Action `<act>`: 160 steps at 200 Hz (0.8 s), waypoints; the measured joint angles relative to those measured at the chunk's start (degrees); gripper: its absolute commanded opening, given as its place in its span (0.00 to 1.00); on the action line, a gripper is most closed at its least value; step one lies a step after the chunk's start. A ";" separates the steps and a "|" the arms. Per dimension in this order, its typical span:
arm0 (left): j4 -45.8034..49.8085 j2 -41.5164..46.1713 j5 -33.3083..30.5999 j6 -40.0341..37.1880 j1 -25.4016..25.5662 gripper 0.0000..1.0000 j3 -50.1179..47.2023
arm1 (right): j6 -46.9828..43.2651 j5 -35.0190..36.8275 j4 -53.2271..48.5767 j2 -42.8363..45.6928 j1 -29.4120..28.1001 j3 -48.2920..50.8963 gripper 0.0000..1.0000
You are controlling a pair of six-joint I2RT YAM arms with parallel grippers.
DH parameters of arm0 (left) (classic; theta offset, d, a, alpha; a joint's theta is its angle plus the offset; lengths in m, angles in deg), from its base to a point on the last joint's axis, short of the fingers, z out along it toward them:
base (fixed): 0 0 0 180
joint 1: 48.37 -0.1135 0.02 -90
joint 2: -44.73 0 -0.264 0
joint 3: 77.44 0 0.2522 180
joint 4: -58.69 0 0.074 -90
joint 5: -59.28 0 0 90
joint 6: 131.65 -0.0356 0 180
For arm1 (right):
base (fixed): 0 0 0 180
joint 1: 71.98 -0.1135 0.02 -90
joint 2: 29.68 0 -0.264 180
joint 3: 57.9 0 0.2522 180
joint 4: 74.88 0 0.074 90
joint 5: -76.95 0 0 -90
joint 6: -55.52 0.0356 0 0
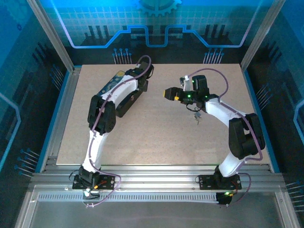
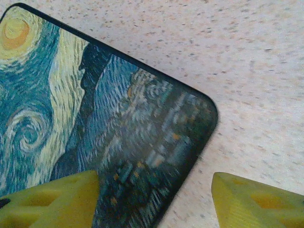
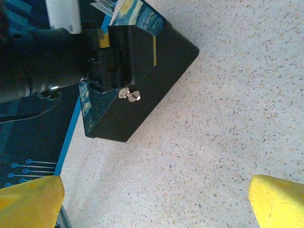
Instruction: Unlock a padlock with a key
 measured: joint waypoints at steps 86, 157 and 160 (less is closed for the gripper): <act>-4.74 -0.96 -9.09 -2.64 -7.21 0.68 -4.48 | -1.03 -0.20 -1.57 0.00 -1.68 0.70 1.00; -8.68 7.82 -3.76 -3.04 -12.46 0.99 -16.06 | -5.60 1.88 -5.64 0.26 -2.67 -0.24 1.00; -9.03 8.68 -2.67 -3.08 -12.35 0.99 -16.79 | -6.19 2.45 -5.99 0.50 -2.67 -0.28 1.00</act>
